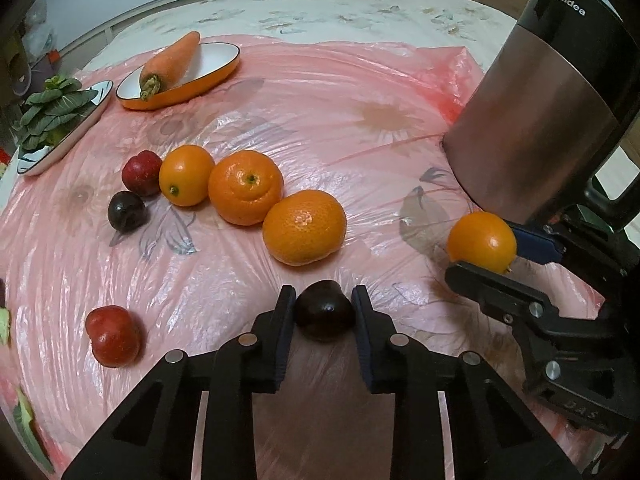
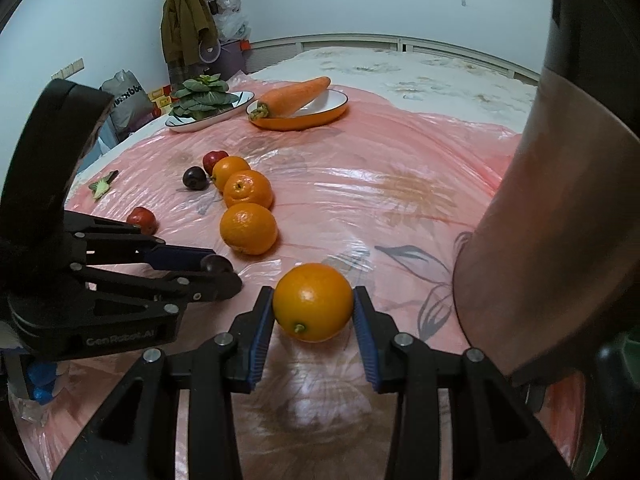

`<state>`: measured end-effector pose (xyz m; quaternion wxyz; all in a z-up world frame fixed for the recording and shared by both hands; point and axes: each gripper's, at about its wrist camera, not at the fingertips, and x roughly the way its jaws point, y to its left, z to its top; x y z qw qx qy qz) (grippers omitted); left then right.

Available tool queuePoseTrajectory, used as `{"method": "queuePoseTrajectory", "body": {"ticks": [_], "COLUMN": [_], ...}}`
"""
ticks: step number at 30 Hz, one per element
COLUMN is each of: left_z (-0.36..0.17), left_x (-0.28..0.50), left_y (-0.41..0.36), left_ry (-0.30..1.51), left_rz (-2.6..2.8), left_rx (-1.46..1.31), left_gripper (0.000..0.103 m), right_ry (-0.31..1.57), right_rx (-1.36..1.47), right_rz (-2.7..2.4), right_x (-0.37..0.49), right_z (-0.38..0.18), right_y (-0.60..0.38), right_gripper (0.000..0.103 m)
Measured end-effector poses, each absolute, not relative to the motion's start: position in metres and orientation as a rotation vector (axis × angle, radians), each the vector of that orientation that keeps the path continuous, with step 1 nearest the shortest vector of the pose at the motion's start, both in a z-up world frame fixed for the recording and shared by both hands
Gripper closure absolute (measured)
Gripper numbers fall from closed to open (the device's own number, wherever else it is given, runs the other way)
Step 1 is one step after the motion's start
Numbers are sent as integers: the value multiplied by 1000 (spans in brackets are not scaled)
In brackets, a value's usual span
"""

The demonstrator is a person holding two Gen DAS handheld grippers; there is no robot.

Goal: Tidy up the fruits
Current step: 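Carry the orange and dark plum over the green tray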

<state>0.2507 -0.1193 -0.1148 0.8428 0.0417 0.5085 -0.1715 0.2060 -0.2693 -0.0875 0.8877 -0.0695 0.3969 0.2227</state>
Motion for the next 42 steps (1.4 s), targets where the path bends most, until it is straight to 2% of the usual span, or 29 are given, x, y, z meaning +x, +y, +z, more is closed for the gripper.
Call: {"method": "queuePoseTrajectory", "body": {"ticks": [21, 42], "left_z": [-82, -55], "left_x": [200, 137], "left_y": [-133, -240], "left_ry": [1026, 1017], "left_rz": [-397, -584], "left_rx": [80, 112], "left_gripper": [79, 79], "right_ry": [810, 750], "right_rx": [-13, 112], "right_rz": [379, 128], "right_x": [123, 47], "right_z": [-71, -51], "right_y": [-326, -457], "right_gripper": [62, 62]}}
